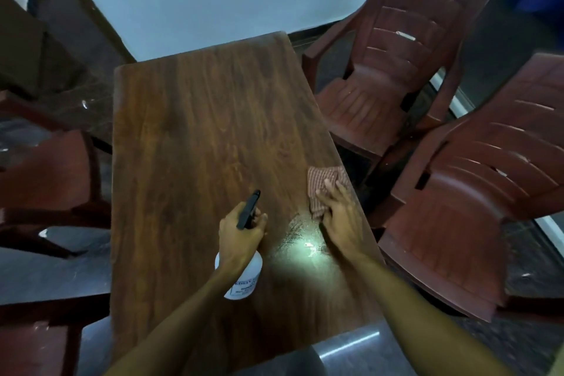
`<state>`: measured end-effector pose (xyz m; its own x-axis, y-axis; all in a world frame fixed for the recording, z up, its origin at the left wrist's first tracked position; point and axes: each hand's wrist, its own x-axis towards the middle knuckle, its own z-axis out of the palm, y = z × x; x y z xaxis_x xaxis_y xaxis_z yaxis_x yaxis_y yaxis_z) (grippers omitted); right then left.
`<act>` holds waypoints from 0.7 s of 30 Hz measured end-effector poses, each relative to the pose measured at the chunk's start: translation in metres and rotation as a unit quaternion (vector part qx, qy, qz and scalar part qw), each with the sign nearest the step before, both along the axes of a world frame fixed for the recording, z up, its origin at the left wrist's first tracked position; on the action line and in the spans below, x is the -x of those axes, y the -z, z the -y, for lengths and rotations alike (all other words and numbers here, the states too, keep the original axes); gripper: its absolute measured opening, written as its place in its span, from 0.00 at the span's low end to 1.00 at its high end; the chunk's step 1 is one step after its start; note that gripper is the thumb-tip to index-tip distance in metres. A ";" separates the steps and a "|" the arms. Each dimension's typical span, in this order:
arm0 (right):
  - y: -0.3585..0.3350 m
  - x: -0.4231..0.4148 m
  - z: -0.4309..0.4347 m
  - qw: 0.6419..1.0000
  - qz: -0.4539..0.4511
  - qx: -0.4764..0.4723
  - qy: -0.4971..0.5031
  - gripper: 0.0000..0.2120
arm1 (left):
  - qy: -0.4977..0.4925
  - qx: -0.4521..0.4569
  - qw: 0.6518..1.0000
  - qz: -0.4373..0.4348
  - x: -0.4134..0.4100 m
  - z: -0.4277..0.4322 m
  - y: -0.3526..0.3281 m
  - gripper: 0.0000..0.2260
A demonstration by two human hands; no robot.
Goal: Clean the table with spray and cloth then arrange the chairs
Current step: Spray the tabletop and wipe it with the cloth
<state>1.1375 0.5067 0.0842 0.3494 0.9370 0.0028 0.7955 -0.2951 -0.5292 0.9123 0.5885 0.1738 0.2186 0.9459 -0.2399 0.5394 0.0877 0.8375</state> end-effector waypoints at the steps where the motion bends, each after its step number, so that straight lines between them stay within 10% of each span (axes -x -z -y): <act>1: -0.005 -0.007 -0.011 0.999 -0.019 0.021 0.027 0.25 | 0.000 -0.005 1.000 0.004 -0.003 -0.003 0.002 0.05; 9: -0.002 0.012 0.054 0.994 -0.053 0.017 0.091 0.29 | 0.009 -0.017 1.000 0.008 -0.041 -0.016 -0.005 0.05; 21: -0.012 -0.024 -0.065 0.998 -0.004 0.013 0.064 0.25 | -0.024 -0.027 0.999 0.009 -0.035 -0.043 -0.004 0.05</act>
